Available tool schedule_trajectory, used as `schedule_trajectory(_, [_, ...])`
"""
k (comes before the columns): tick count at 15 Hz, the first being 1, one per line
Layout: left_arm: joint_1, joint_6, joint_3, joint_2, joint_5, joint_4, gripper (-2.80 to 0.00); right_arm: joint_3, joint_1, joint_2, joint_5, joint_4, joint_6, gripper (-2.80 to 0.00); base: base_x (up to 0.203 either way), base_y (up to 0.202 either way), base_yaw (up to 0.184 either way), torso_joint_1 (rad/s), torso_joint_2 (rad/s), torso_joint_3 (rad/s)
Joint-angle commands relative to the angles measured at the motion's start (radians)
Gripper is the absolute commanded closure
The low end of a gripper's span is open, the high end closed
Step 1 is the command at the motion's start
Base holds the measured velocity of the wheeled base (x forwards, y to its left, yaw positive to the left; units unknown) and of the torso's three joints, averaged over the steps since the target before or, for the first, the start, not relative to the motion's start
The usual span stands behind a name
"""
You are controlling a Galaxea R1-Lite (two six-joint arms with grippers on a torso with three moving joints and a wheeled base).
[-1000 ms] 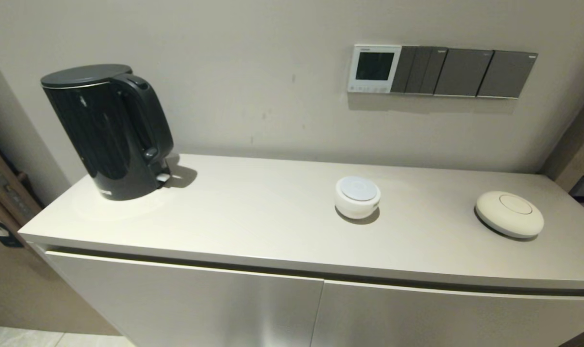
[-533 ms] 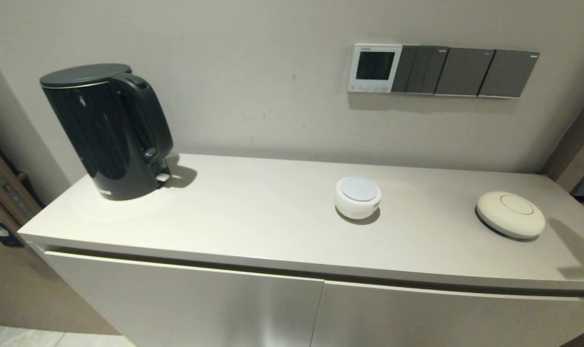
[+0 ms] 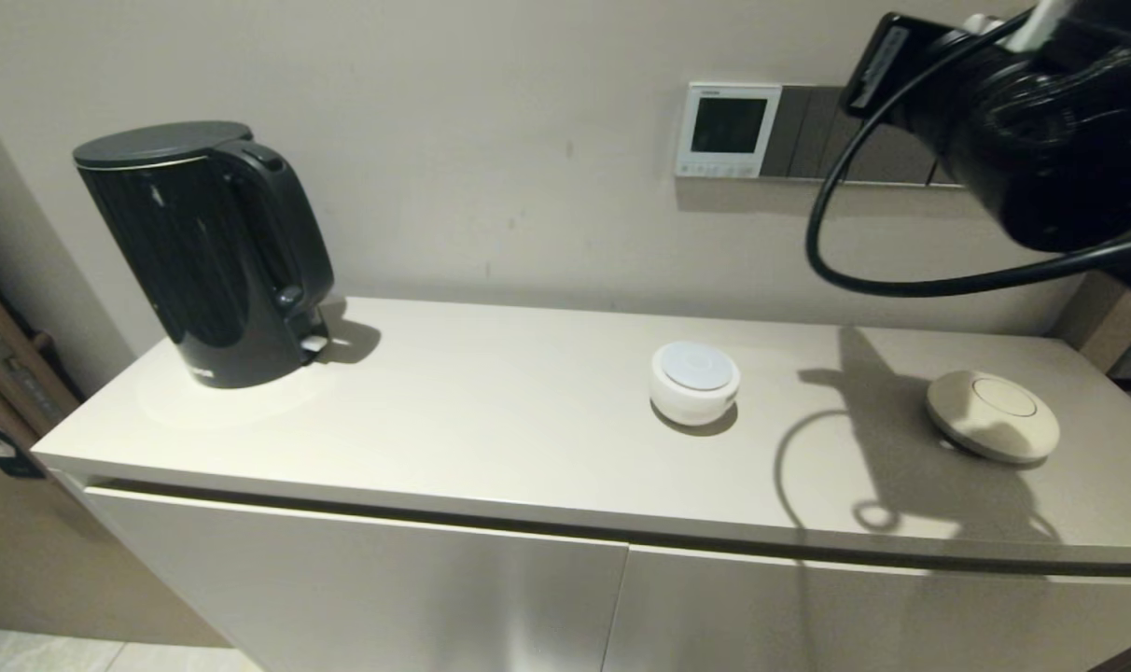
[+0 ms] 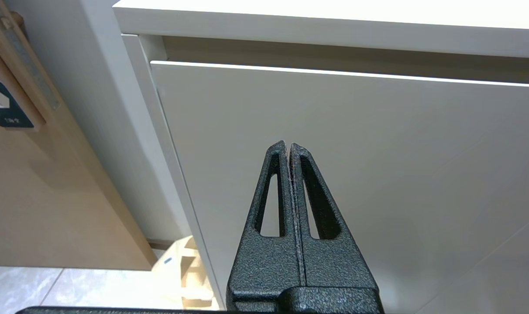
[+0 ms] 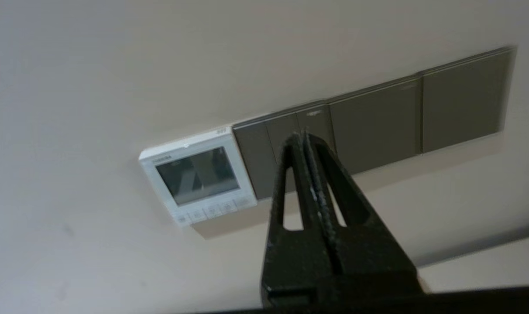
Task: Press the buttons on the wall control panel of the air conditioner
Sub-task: Turn on the central air conditioner
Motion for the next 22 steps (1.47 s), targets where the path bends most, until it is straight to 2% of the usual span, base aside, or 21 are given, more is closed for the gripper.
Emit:
schedule_trajectory(1, [0.001, 0.0, 0.0, 0.0, 0.0, 0.0, 0.0, -0.042, 0.003, 0.162, -0.011, -0.075, -0.01, 0.0, 0.0, 0.0, 0.0, 0.0, 0.0, 0.0])
schedule_trajectory(6, [0.0, 0.0, 0.0, 0.001, 0.001, 0.0, 0.0, -0.081, 0.0, 0.289, 0.023, -0.189, -0.035, 0.0, 0.0, 0.0, 0.0, 0.0, 0.0, 0.0])
schedule_trajectory(22, [0.0, 0.0, 0.0, 0.001, 0.0, 0.0, 0.0, -0.089, -0.061, 0.37, 0.042, -0.192, -0.044, 0.0, 0.0, 0.0, 0.0, 0.0, 0.0, 0.0])
